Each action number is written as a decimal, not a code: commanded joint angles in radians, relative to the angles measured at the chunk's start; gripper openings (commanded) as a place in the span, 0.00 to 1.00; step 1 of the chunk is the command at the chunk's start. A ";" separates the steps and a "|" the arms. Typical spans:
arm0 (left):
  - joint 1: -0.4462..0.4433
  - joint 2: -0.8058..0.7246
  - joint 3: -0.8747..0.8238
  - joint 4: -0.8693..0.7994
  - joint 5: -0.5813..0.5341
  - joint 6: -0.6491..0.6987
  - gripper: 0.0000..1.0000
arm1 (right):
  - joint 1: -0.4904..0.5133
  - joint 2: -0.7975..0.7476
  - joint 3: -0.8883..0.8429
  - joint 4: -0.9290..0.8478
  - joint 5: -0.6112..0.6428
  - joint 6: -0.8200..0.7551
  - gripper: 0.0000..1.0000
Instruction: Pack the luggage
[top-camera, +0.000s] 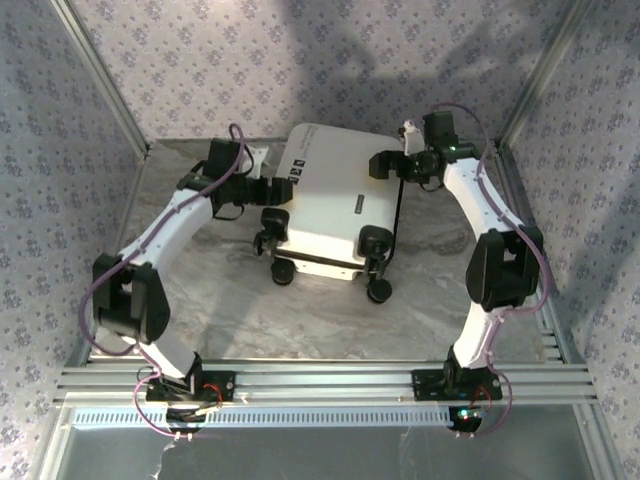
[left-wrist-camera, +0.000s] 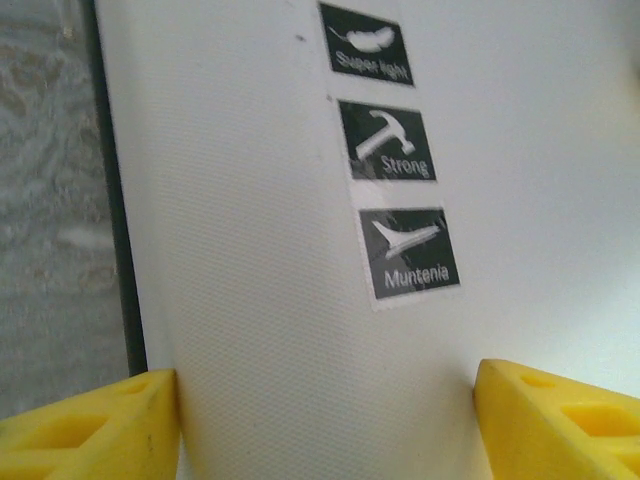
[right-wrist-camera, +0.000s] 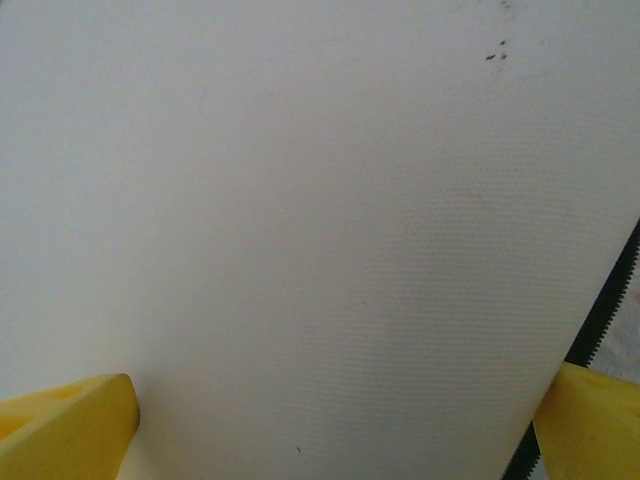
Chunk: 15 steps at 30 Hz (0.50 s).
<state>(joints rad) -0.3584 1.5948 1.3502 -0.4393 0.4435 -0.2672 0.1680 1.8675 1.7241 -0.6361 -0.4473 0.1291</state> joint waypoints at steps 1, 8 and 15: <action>-0.236 -0.065 -0.132 0.167 0.267 -0.070 0.73 | 0.204 0.087 0.123 -0.024 -0.262 -0.064 0.99; -0.422 -0.135 -0.218 0.289 0.224 -0.073 0.74 | 0.344 0.265 0.393 -0.159 -0.336 -0.102 0.98; -0.428 -0.057 -0.107 0.256 0.243 -0.050 0.73 | 0.390 0.310 0.500 -0.220 -0.398 -0.117 0.98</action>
<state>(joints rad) -0.6979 1.4170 1.1736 -0.4801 0.3687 -0.4194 0.3138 2.1921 2.1849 -0.6247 -0.4065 -0.0063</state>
